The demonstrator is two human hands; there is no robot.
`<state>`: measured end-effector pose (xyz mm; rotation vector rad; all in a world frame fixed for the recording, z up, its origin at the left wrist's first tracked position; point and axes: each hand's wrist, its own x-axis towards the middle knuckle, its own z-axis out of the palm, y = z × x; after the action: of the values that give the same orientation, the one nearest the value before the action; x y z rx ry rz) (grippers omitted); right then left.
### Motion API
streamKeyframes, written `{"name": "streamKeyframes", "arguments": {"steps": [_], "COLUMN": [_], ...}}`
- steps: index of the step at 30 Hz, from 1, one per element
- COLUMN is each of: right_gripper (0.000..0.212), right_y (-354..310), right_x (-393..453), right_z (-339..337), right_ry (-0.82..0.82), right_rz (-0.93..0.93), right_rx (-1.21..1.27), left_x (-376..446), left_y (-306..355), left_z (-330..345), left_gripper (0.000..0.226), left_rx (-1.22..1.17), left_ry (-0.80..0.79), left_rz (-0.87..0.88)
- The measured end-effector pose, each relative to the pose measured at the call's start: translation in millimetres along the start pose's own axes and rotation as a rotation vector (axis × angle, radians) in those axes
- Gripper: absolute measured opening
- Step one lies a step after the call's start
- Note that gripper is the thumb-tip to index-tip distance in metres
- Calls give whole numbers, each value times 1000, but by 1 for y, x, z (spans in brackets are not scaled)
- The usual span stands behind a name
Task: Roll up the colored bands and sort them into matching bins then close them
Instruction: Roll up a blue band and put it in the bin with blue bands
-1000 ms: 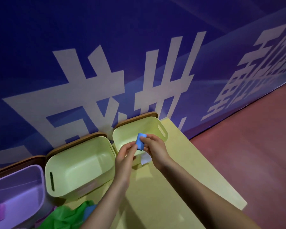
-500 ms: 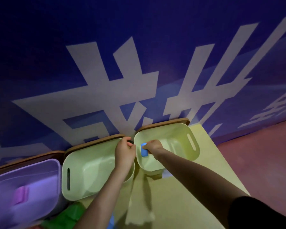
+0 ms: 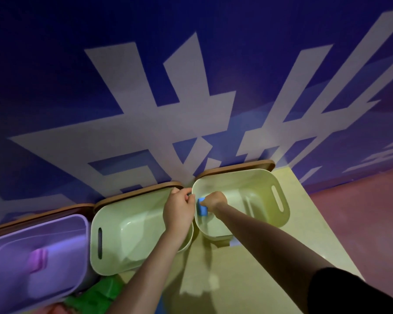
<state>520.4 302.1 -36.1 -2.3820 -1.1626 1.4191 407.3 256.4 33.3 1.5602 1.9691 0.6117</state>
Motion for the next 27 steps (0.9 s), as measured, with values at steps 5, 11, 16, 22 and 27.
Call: {"name": "streamKeyframes", "arguments": {"steps": [5, 11, 16, 22, 27], "right_gripper": [32, 30, 32, 28, 35], "right_y": [3, 14, 18, 23, 22], "right_x": [1, 6, 8, 8, 6], "right_z": [3, 2, 0, -2, -6], "right_ry": [-2, 80, 53, 67, 34], "right_rz": [-31, -117, -166, -228, -251], "right_rx": [-30, -58, -86, -71, -142], "left_x": [-1, -1, -2, -2, 0], "left_y": [0, 2, 0, 0, -1], "left_z": [3, 5, 6, 5, 0], "left_gripper": [22, 14, 15, 15, 14], "left_rx": [-46, -139, -193, -188, -115], "left_ry": [24, 6, -8, -16, -5], "left_rz": [8, -26, -43, -56, -15]}}
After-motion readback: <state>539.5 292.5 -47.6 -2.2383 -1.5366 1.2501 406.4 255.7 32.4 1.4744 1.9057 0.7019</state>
